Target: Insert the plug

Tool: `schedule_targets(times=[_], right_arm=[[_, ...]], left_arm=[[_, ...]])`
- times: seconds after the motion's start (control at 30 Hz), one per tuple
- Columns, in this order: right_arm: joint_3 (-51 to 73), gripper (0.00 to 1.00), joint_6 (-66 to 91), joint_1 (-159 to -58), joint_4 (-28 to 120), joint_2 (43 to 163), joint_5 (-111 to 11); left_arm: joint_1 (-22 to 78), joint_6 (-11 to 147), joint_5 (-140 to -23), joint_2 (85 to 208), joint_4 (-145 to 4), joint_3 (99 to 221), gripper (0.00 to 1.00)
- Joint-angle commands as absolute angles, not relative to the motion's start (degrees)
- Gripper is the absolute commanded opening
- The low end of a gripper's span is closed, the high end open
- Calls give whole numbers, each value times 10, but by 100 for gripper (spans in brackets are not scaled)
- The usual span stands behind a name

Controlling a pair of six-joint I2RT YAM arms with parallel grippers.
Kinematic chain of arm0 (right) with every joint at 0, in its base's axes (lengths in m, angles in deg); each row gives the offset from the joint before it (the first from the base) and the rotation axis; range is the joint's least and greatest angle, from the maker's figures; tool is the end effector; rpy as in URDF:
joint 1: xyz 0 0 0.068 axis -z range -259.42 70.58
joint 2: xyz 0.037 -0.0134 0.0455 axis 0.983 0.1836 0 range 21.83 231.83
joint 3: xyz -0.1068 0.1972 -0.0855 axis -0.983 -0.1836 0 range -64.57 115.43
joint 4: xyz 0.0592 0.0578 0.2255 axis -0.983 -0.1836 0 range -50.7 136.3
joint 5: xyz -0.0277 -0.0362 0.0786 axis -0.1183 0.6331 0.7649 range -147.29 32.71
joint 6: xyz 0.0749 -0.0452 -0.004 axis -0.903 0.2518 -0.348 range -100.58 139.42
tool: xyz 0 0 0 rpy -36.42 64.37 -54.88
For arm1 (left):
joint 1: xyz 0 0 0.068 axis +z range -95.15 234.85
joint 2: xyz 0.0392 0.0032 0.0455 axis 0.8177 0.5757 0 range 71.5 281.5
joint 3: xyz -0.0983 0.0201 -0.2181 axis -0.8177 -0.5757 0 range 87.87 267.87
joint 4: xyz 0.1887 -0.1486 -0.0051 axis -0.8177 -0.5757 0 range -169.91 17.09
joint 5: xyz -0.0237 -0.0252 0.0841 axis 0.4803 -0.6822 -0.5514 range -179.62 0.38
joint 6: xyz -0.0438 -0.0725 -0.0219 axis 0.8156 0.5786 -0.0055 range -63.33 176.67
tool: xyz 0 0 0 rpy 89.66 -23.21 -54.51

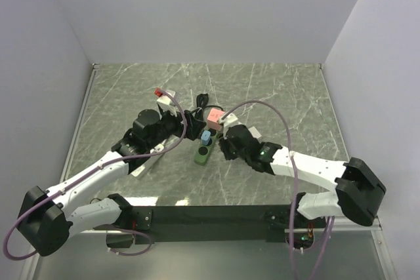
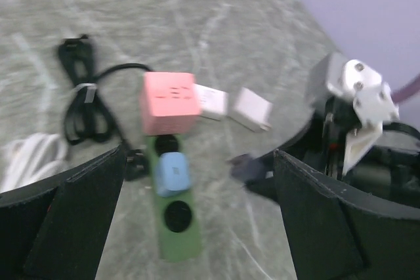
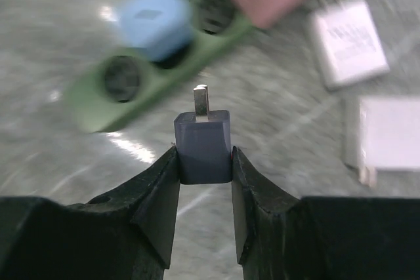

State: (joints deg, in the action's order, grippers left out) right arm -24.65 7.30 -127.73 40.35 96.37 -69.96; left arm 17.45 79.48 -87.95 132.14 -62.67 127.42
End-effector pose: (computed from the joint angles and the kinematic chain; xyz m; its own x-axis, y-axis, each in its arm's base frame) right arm 0.2050 0.2047 0.1609 -0.5527 -0.3125 -0.7726 -0.5131 0.8581 0.0200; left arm 0.2250 -0.1749 0.2615 -0.3820 -0.1957 -0.9032 0.5228 0.7602 -0.3858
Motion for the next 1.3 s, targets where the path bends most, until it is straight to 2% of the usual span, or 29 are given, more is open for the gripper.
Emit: schedule_targets(times=[0.0,0.17,0.33,0.53,0.83,1.2,1.27], right_arm=[[-212,12,148,-1342,427,929,-730],[-221,11,190,-1412,455,882,-749],[-251,11,224,-1430,501,820,-726],[-284,11,235,-1434,522,749,-697],[-275,11,242,-1445,513,765,-699],[-286,11,245,-1464,521,745,-705],[-288,11,246,-1464,525,740,-699]], left_arm=[[171,829,-758,1304,-601,1266,99],[171,840,-749,1293,-627,1252,100],[171,853,-736,1282,-628,1234,99],[171,887,-638,1269,-562,1197,99],[165,931,-564,1283,-480,1181,99],[140,931,-574,1340,-483,1207,99],[138,933,-572,1347,-480,1207,97]])
